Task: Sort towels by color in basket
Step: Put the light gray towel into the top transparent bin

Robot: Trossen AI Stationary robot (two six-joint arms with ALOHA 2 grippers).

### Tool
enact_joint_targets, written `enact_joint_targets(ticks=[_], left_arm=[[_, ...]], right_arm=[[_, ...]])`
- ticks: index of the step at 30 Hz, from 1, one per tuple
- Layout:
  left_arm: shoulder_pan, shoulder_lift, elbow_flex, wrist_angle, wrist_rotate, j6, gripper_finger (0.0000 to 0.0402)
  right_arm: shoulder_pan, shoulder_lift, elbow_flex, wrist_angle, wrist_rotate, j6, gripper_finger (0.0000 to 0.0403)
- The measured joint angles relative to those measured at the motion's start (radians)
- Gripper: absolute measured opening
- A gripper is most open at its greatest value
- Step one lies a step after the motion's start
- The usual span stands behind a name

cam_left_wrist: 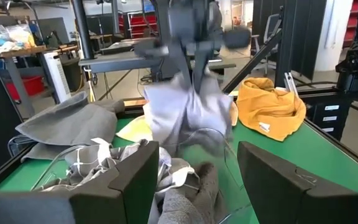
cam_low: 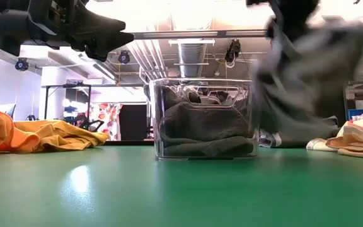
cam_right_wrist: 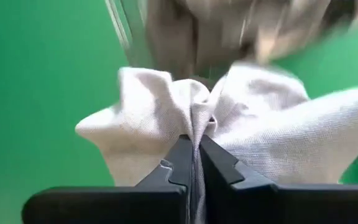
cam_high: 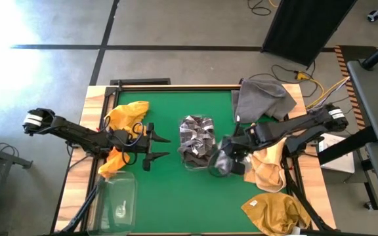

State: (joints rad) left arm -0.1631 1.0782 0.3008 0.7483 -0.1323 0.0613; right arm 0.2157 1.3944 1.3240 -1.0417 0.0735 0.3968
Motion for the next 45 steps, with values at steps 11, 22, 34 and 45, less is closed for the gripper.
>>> enact_joint_targets(ticks=[11, 22, 34, 45], left_arm=[[0.000, 0.000, 0.000, 0.031, 0.049, -0.038, 0.0204], [0.000, 0.000, 0.000, 0.029, 0.068, -0.060, 0.0204], [0.000, 0.000, 0.000, -0.008, 0.093, -0.075, 0.0204], [0.000, 0.000, 0.000, -0.034, 0.093, -0.081, 0.0204]], right_arm=[[-0.021, 0.023, 0.174, 0.163, 0.139, -0.438, 0.0010], [-0.038, 0.332, 0.126, 0.347, -0.107, -0.807, 0.0010], [-0.107, 0.535, 0.195, 0.379, -0.238, -0.716, 0.0013], [-0.107, 0.502, 0.331, 0.091, -0.238, -0.744, 0.0148]])
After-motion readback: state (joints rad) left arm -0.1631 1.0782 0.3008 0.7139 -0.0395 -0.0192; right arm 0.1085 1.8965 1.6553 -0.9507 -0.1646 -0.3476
